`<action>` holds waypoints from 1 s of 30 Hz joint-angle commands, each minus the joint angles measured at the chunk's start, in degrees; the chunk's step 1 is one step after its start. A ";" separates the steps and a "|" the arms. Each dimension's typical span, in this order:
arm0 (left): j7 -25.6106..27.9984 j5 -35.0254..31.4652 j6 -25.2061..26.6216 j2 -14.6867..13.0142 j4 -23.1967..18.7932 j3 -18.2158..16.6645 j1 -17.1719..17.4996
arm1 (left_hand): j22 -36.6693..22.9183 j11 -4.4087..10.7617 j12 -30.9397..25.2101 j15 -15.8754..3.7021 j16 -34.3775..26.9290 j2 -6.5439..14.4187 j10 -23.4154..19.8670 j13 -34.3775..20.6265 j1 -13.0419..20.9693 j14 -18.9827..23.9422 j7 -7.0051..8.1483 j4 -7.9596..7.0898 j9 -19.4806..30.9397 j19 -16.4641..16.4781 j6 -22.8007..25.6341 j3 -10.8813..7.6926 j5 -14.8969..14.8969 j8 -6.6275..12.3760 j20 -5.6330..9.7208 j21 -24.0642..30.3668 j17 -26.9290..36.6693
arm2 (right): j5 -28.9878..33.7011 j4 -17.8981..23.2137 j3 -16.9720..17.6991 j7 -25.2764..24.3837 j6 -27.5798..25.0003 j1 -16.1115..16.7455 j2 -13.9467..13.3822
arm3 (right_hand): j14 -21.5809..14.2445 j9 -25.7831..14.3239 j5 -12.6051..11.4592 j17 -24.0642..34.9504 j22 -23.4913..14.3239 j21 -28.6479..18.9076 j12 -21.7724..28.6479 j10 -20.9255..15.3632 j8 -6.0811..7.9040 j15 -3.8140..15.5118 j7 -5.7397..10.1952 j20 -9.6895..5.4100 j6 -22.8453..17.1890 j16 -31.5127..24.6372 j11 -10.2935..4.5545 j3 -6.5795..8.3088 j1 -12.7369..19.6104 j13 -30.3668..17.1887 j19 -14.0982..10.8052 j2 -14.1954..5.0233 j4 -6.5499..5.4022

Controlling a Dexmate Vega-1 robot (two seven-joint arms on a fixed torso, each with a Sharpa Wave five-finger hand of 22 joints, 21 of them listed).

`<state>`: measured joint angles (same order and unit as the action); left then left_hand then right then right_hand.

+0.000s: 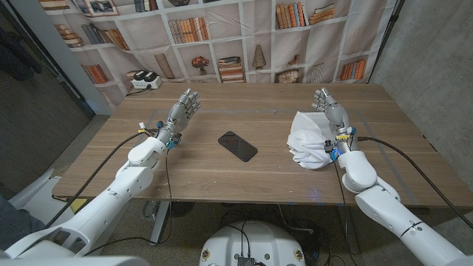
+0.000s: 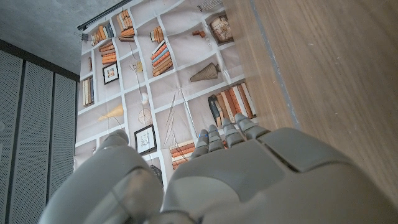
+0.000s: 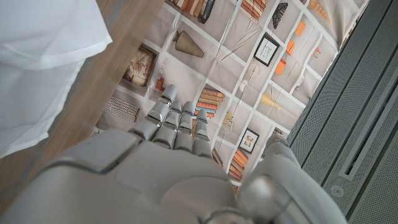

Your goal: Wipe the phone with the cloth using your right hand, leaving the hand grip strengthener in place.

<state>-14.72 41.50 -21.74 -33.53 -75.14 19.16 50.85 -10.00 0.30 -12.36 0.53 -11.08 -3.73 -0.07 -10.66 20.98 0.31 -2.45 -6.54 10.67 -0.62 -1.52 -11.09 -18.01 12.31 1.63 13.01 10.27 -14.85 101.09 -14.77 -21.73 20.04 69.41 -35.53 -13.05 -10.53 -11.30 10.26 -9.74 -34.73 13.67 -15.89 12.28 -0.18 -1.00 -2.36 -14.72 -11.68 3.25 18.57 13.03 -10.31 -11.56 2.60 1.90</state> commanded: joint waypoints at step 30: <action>1.31 -2.01 -0.59 -1.26 -4.02 0.75 1.73 | -0.31 0.42 -0.01 0.15 -0.14 0.23 -0.84 -0.19 1.04 0.61 -0.41 0.51 0.17 -0.08 1.21 0.12 -0.27 0.09 -0.70 -0.69 0.17 | 15.73 9.71 3.82 -9.05 -14.89 7.46 -4.55 | -0.91 -0.28 -0.42 0.13 -0.20 1.08 0.04 -1.65 -0.18 0.46 0.33 -1.08 -1.26 0.30 -0.11 0.64 1.79 -0.28 -1.53 -0.69 1.13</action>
<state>-14.25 40.06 -22.23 -34.28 -77.92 19.95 51.97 -9.99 0.72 -12.36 0.73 -11.08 -3.34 -0.49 -10.67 21.81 0.51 -2.67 -6.31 10.67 -0.53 -0.50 -10.85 -18.01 12.30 1.10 12.62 10.26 -2.75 108.18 -11.53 -28.98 9.00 75.05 -38.99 -13.53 -10.53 -11.30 10.26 -9.74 -33.67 13.67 -17.12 12.05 0.31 -0.62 -2.36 -15.57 -11.41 3.25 19.06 14.31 -10.31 -12.35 1.93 2.70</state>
